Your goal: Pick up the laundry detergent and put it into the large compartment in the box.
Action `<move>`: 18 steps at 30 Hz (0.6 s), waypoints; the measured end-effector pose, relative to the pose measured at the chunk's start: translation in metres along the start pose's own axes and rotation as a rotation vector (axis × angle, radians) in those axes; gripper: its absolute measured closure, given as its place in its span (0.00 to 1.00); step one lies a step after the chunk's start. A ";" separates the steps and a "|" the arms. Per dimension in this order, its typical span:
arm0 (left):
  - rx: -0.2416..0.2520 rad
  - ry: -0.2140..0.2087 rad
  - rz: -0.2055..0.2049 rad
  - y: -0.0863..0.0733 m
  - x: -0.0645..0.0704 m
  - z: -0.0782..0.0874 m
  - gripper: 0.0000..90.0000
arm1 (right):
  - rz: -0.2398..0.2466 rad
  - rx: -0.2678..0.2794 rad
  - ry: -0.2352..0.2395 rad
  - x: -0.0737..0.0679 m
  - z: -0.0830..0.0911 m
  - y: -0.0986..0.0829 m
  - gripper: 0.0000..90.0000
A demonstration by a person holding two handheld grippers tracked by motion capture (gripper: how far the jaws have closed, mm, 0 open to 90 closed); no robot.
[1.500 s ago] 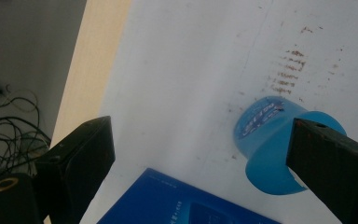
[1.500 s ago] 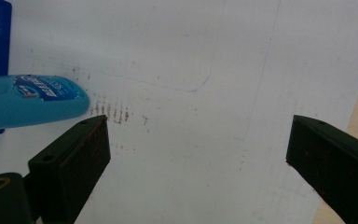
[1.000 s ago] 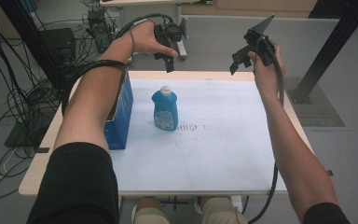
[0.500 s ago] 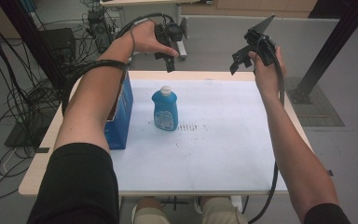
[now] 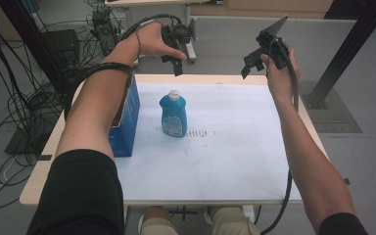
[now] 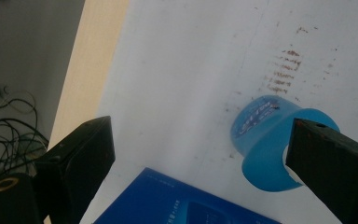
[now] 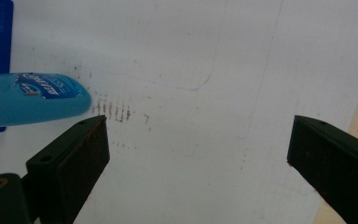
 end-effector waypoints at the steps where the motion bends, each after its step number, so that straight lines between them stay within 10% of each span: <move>1: -0.003 0.001 -0.002 0.000 0.000 0.001 0.09 | 0.000 0.001 0.000 0.000 0.000 0.000 0.06; 18: 0.011 -0.008 -0.041 -0.003 0.012 0.016 0.09 | -0.016 -0.013 0.007 0.005 -0.002 0.002 0.06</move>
Point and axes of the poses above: each handheld gripper's, and its own axes: z roughly backward along the jaws, y roughly out of its top, x roughly to its right, the point moved 1 cm from there along -z, roughly forward along the jaws, and after that the axes turned 3 degrees about z, right-handed, at the moved point
